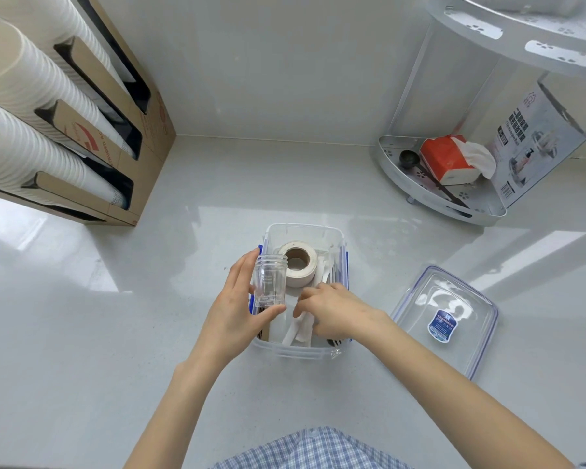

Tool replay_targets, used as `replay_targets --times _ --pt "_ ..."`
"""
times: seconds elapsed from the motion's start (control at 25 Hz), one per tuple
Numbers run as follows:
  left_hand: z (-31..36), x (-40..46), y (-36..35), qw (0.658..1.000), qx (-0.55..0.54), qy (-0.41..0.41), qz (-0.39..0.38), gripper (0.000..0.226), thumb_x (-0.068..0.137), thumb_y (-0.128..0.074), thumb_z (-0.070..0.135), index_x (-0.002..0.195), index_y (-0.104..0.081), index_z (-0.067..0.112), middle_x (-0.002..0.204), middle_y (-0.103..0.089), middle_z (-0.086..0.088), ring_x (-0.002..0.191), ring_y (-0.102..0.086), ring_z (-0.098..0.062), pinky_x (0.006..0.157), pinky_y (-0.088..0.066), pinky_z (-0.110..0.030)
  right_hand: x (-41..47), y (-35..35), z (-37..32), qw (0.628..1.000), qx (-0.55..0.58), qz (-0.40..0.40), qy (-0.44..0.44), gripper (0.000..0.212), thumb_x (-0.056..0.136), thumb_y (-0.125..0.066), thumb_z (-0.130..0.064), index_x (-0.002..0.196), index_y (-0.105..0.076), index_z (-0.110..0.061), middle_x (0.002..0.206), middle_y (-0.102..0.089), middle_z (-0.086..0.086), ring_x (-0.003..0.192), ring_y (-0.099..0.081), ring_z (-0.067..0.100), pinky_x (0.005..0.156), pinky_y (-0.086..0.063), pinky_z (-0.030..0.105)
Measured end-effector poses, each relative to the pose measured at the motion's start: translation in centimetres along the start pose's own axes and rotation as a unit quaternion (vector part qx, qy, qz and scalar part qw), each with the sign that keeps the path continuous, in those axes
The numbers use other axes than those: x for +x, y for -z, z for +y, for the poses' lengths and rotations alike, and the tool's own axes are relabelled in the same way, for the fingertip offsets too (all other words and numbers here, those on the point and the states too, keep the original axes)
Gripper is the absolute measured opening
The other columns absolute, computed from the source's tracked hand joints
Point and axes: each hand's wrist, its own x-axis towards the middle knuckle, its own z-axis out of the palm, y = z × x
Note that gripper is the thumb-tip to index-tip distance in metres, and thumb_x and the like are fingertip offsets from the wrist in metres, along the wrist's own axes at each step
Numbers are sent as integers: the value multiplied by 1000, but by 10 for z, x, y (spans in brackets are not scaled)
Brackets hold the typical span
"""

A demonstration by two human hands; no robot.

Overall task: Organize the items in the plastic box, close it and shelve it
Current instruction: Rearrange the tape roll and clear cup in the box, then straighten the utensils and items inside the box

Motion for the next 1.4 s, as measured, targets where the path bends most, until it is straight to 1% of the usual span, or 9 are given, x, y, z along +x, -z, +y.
replay_targets --times 0.2,0.36,0.48,0.68,0.8,0.96,1.16,1.28,1.4 --pt "-2 1 -4 998 62 -17 -2 83 68 -72 33 136 -26 22 140 -38 3 113 -42 -20 96 -33 -27 -2 -6 -2 998 -65 1 6 37 91 -40 -20 126 -51 -22 134 -50 2 127 -37 24 112 -18 39" --pt "5 3 -9 985 170 -26 -29 83 69 -67 45 136 -24 24 141 -36 6 125 -28 -19 101 -21 -31 -1 -4 0 992 -124 -19 -7 34 93 -38 -22 121 -57 -18 130 -52 7 130 -34 25 118 -5 45" --pt "3 4 -16 961 262 -42 -73 82 71 -62 50 137 -20 23 141 -34 6 130 -22 -20 105 -8 -32 -4 -4 2 994 -109 2 -18 36 93 -35 -19 121 -56 -11 128 -54 10 132 -34 26 119 -2 42" --pt "1 8 -23 936 330 -40 -120 87 72 -59 52 139 -15 18 142 -33 3 137 -12 -20 106 19 -41 -8 -4 2 997 -30 59 -33 41 92 -37 -21 130 -38 -4 126 -56 16 125 -44 30 118 -14 37" --pt "1 11 -21 928 343 -30 -144 90 71 -55 58 139 -14 16 145 -29 6 138 -7 -18 109 19 -50 -8 -2 2 994 52 93 -20 41 93 -37 -25 130 -37 -10 118 -64 10 114 -52 28 113 -23 36" --pt "0 10 -20 933 329 -43 -140 72 75 -49 60 133 -31 21 140 -38 10 139 -5 -16 103 26 -47 -10 -1 3 993 68 100 -5 38 94 -38 -28 129 -44 -13 122 -63 3 116 -51 24 113 -22 34" --pt "-3 11 -22 939 321 -54 -108 52 82 -53 38 128 -40 17 136 -46 5 139 -11 -18 108 20 -50 -9 1 3 989 95 109 -9 37 95 -36 -27 128 -46 -14 120 -65 4 115 -51 24 111 -24 33" --pt "-7 11 -21 942 317 -60 -95 53 84 -53 31 131 -36 16 137 -44 3 139 -13 -19 107 21 -49 -7 2 3 977 140 160 -23 36 94 -37 -23 126 -47 -13 122 -60 8 113 -53 29 100 -37 37" --pt "-8 11 -23 947 302 -64 -86 56 84 -51 33 134 -30 21 138 -42 6 139 -12 -19 108 20 -49 -1 5 4 957 186 215 -52 41 93 -39 -20 134 -38 -16 131 -46 9 107 -55 32 88 -47 42"
